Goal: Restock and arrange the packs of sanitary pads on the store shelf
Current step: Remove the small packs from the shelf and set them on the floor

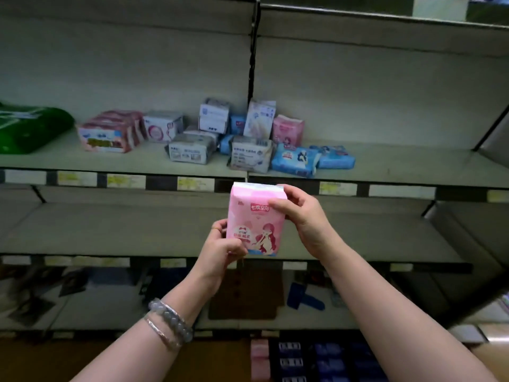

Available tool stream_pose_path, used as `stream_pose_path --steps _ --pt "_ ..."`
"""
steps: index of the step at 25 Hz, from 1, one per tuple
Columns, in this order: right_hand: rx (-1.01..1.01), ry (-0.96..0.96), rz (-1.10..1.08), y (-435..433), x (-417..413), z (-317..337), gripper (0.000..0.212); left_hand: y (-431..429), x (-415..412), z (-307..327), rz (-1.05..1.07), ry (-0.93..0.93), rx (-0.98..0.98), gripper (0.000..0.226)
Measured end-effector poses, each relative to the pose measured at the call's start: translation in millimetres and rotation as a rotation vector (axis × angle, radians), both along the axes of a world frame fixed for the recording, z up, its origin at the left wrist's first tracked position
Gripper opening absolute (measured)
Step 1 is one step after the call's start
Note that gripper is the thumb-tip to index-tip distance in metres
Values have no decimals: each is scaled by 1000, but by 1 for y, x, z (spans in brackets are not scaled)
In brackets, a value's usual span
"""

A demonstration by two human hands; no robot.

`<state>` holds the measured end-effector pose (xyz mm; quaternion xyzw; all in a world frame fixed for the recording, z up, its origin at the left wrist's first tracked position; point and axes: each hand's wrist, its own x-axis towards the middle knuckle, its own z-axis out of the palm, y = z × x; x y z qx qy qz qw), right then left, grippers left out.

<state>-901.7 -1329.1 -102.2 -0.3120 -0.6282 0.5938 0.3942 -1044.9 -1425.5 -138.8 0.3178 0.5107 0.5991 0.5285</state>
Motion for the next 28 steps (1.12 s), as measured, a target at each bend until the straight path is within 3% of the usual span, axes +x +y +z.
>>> stream_pose_path --steps 6,11,17,23,28 --pt "-22 -90 -51 -18 36 -7 36 -16 27 -14 -118 14 -62 65" --pt "-95 -102 -70 -10 76 -32 38 -2 64 -30 -93 41 -153 49" --pt "-171 -158 14 6 133 -76 29 7 123 -77 -26 42 -263 55" --pt "-248 -296 55 10 151 -163 50 -2 144 -159 -41 99 -436 52" --pt "-284 -395 40 11 141 -259 54 9 135 -249 -74 106 -572 29"
